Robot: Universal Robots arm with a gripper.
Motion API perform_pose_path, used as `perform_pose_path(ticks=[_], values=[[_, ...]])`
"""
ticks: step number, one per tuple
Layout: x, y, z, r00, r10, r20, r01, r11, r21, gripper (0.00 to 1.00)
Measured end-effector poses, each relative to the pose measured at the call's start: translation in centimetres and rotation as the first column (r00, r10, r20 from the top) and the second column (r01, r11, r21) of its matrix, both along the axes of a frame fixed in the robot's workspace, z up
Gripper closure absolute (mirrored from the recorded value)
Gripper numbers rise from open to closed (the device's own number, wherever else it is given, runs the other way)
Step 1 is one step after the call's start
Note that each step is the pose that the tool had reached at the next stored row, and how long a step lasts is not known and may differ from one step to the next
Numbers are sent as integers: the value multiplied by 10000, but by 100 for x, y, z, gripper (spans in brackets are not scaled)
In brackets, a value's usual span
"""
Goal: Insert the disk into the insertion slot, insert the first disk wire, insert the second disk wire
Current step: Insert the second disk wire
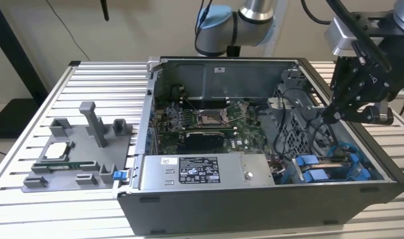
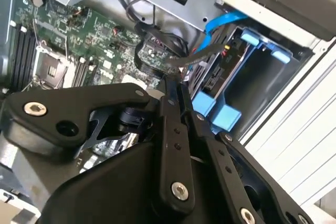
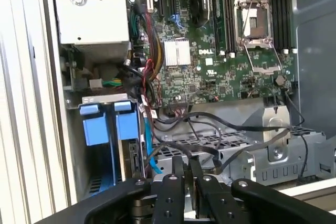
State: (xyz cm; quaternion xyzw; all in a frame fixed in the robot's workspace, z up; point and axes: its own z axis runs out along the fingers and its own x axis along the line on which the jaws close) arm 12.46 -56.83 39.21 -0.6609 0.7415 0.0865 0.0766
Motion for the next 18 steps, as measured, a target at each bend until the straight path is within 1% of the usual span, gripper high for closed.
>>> perform_pose_path(ticks=[4,7,15,16,17,18], values=[[-98,-4,-9,10000,1,16,-1,10000,-89,100],[-121,-5,-14,10000,2,20,-2,9999,-149,100],[-121,-5,-14,10000,2,20,-2,9999,-155,100],[-121,-4,-15,10000,2,20,-2,9998,-174,100],[-121,-4,-15,10000,2,20,-2,9998,-221,100],[-121,-5,-18,10000,3,20,-2,9996,-291,100]])
